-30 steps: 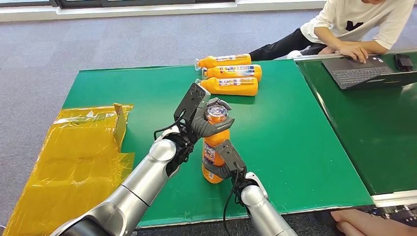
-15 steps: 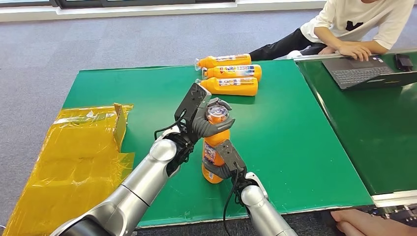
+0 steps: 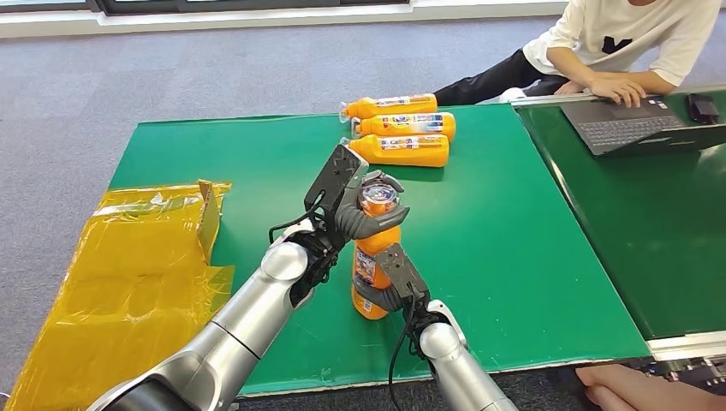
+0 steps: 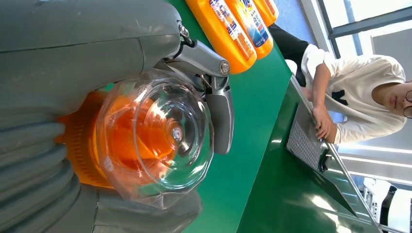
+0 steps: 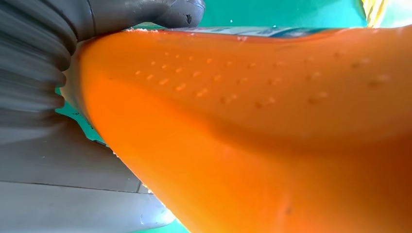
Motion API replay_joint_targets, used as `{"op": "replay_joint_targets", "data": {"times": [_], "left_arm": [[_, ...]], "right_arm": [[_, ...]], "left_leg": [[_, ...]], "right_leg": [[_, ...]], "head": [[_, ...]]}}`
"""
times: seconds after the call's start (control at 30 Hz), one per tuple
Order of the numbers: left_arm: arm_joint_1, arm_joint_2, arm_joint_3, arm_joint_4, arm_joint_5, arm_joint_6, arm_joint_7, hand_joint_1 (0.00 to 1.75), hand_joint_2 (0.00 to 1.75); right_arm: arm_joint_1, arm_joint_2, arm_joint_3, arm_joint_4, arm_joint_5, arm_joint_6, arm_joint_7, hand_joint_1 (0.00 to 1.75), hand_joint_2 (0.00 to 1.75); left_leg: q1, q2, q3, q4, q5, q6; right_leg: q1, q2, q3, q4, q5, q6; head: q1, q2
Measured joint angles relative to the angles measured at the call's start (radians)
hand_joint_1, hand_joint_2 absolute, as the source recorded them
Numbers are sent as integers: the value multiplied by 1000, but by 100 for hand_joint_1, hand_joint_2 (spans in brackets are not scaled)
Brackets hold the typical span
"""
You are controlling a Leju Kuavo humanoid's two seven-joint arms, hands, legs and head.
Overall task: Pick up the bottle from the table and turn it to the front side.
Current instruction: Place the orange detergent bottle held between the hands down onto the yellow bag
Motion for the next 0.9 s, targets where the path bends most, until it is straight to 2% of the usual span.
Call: {"op": "replay_joint_targets", "data": {"times": [0.33, 0.47, 0.6, 0.7, 0.9], "left_arm": [[0, 0, 0, 0, 0, 0, 0, 175, 175], [0, 0, -1, 0, -3, 16, -11, 175, 175], [47, 39, 10, -75, -28, 96, -61, 175, 175], [89, 72, 53, -160, -71, 74, -42, 175, 175], [120, 89, 97, -234, -107, 70, -35, 175, 175]], "right_arm": [[0, 0, 0, 0, 0, 0, 0, 175, 175], [0, 0, 0, 0, 2, -11, 6, 0, 0], [38, -7, -14, -50, 12, -65, 51, 0, 0], [81, -13, -35, -106, 27, -48, 66, 0, 0], [110, -16, -49, -155, 44, -42, 70, 0, 0]], "left_leg": [[0, 0, 0, 0, 0, 0], [0, 0, 0, 0, 0, 0], [0, 0, 0, 0, 0, 0], [0, 0, -2, 0, 0, 0], [0, 0, -3, 0, 0, 0]], "right_leg": [[0, 0, 0, 0, 0, 0], [0, 0, 0, 0, 0, 0], [0, 1, -1, 0, 0, 0], [0, 0, -2, 0, 0, 0], [0, 0, -3, 0, 0, 0]], "head": [[0, 0], [0, 0], [0, 0], [0, 0], [0, 0]]}}
